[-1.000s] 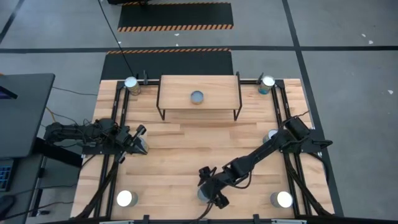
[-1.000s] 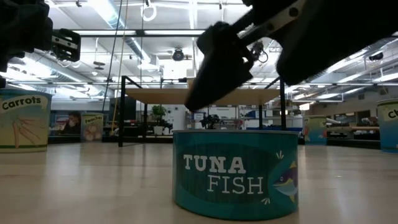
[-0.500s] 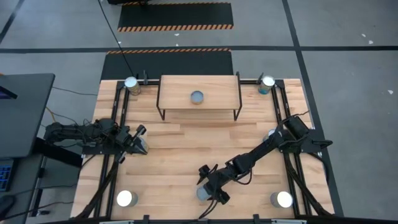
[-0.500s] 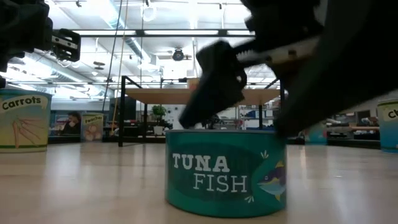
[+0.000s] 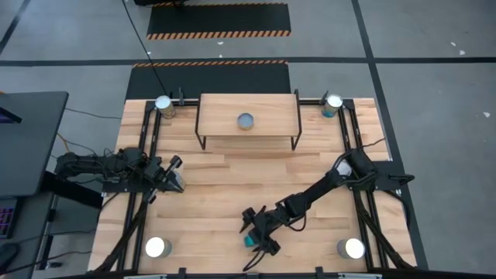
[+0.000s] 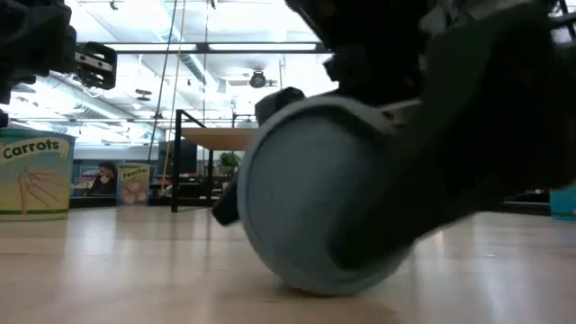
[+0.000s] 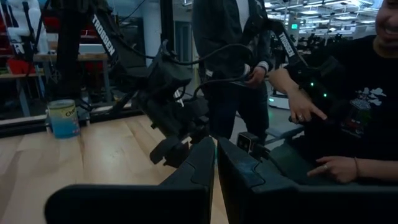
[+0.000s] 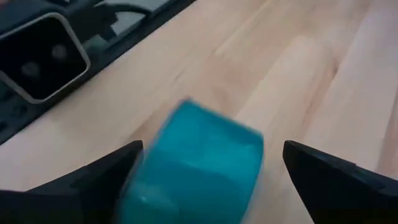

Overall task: Pick and place cans onto a shelf
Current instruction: Put the small green tuna can on the shelf aligned with the other small yellow canned mushrooms

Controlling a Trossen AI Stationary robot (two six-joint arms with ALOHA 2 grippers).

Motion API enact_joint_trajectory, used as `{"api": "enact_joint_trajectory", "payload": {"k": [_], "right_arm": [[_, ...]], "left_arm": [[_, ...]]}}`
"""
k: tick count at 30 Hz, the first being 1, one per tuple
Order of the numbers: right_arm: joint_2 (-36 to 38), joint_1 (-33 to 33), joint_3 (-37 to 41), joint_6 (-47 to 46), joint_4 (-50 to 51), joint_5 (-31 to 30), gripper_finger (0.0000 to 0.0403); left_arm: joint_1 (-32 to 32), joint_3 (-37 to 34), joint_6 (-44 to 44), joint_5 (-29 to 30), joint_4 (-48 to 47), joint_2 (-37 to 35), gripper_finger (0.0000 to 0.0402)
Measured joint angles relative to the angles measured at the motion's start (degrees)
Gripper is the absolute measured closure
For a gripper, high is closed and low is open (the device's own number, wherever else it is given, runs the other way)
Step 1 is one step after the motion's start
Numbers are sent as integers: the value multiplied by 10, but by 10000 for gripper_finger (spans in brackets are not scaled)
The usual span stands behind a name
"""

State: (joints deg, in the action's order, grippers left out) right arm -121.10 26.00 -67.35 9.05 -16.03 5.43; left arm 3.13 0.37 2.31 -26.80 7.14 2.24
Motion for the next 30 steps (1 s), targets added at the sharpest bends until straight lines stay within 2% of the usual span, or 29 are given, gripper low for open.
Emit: {"api": "enact_joint_trajectory", "payload": {"k": [10, 19, 25, 30], "right_arm": [[3, 1, -1, -43, 22, -2, 23], [37, 3, -2, -72, 50, -19, 25], [53, -4, -1, -123, 84, -19, 54], [73, -2, -2, -115, 84, -22, 76]], "left_arm": [[0, 0, 0, 0, -1, 0, 374], [0, 0, 0, 0, -1, 0, 374], [0, 0, 0, 0, -1, 0, 374], [0, 0, 0, 0, -1, 0, 374]]}}
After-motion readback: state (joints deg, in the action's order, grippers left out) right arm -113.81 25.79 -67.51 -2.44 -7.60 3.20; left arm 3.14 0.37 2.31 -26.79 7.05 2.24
